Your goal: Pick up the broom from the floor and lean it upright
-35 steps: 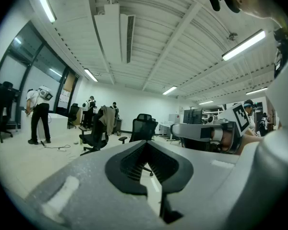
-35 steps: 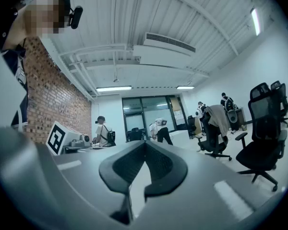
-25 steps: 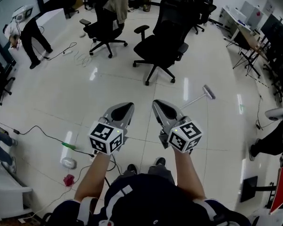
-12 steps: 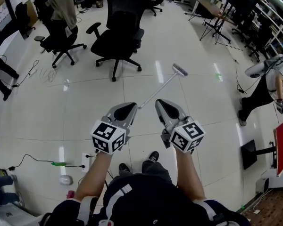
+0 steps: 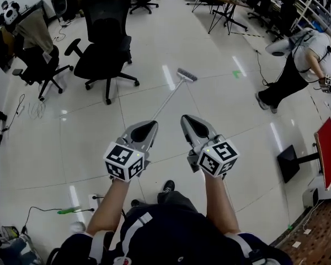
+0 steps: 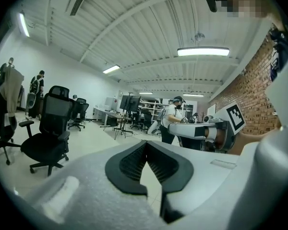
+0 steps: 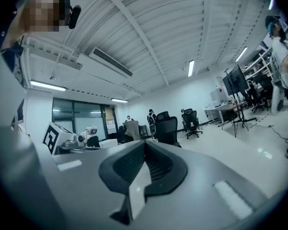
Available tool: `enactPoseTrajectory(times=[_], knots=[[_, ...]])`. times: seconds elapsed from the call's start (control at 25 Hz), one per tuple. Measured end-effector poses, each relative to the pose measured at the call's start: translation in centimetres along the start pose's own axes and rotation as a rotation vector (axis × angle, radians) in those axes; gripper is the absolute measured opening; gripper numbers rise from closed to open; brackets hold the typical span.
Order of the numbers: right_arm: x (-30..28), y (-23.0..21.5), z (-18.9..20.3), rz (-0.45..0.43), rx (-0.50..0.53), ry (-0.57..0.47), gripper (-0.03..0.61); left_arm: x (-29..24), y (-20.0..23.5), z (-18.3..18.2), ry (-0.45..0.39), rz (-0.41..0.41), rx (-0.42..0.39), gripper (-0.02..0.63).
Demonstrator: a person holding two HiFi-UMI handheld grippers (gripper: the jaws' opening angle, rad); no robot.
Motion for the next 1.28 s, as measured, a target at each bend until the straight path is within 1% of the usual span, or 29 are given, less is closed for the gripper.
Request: enactPoseTrajectory(times=[0.24,0.4,0.56,0.76,1.04,1.28], knots=[[0.9,-6.3,-1.1,0.042,0.007,-0.020,0.002,-7.6,-1.2,-0.7,0.020,0.059,-0.020,0.000],[1.8,-10.5,-1.9,0.089,-0.008,-0.031,0.002,-12.4,-2.1,-1.5,0.042,0.109,-0.037,0.000],[1.5,-13.9,-2.4,0.126,-0.009,-0.036,0.002,-16.7,-1.3,-1.9,0.057,0.146,-0.043,0.000],[0.6,-19.3,-3.4,0.158,-0.020,-0.039,0.002,-23.0,-0.6,-2.6,0.051,0.184,-0.038,0.000],[-4.2,-27.9,-6.0,0.165,0.002,-0.002,0.002,-32.3,3.4,-4.0,0.056,0.200,-0.010,0.000],[-9.3,-34.4,-8.0,0.131,0.013,0.008,0.002,-39.2,7.8,-5.8,0.049,0.174,-0.002,0.000]])
Point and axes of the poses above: the fingertips, and each gripper's own axes: x backward along the fingers, y to its left, z out of its underside, the point moved 8 cm from there along x, backward along the fingers, and after that the axes turned 2 degrees about y, right-handed, at the moved point
